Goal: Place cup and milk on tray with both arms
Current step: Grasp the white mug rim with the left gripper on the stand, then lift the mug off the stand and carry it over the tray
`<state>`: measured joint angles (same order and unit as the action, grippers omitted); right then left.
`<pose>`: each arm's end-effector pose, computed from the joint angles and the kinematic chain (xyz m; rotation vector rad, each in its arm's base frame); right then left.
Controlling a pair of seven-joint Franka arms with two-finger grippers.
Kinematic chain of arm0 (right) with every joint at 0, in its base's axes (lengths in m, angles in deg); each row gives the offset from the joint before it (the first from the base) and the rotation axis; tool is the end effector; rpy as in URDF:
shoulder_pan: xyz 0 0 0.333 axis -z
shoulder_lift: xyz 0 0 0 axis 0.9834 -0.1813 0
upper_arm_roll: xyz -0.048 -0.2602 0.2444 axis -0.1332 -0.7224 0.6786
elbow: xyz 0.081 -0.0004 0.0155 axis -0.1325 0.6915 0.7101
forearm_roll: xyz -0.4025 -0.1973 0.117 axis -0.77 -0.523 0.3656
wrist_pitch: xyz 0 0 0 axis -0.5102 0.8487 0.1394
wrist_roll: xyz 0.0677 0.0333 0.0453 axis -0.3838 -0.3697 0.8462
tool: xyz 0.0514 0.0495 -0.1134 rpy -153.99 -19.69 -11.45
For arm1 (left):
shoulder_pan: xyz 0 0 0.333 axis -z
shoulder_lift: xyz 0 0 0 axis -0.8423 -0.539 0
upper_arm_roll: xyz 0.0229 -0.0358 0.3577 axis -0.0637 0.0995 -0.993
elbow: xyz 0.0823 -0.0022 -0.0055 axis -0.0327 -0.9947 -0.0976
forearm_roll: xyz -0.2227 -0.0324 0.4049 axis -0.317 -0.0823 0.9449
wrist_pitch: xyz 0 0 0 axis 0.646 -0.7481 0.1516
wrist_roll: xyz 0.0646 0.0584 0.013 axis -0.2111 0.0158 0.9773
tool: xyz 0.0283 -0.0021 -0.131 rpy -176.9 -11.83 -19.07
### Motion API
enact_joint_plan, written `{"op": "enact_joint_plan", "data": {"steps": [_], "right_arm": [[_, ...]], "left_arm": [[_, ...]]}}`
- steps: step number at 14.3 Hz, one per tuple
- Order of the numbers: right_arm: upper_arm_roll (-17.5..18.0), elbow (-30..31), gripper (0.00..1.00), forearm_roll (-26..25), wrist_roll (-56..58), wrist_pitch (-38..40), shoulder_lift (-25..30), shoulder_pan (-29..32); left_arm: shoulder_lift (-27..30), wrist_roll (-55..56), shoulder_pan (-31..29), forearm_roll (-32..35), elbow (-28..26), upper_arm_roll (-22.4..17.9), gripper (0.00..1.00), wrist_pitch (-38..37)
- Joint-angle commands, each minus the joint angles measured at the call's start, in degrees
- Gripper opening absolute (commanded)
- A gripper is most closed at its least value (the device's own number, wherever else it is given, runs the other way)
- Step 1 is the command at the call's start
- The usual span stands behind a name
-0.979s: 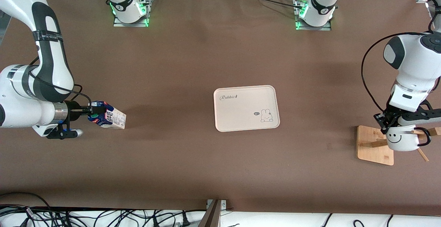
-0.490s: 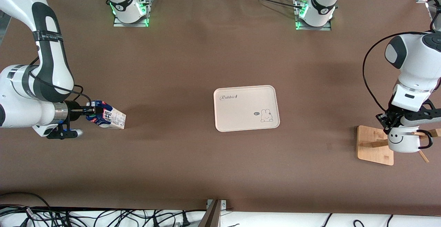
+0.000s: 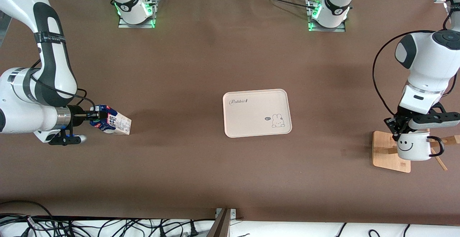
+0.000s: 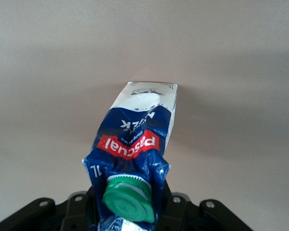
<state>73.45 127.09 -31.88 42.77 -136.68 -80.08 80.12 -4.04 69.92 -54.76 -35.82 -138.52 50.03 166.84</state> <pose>0.7547 -0.0083 0.3077 -2.9511 -0.0534 0.4223 0.7054 0.0299 0.3925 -2.9428 -0.1239 -0.8281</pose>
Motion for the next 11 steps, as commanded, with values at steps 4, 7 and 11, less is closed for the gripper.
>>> {"op": "enact_joint_plan", "data": {"steps": [4,7,11], "right_arm": [[0.34,-0.69,0.42,-0.45,-0.72,0.50,-0.06,0.14],[0.60,-0.87,0.42,0.16,-0.46,2.07,3.00,-0.13],[2.35,-0.96,0.42,0.96,-0.63,6.13,8.80,-0.48]], "left_arm": [[0.89,3.56,1.68,0.67,4.49,5.73,0.00,-6.64],[0.37,3.74,4.39,0.76,6.42,8.29,0.00,-15.41],[-3.49,3.74,7.65,-2.90,9.68,13.03,0.00,-29.93]]}}
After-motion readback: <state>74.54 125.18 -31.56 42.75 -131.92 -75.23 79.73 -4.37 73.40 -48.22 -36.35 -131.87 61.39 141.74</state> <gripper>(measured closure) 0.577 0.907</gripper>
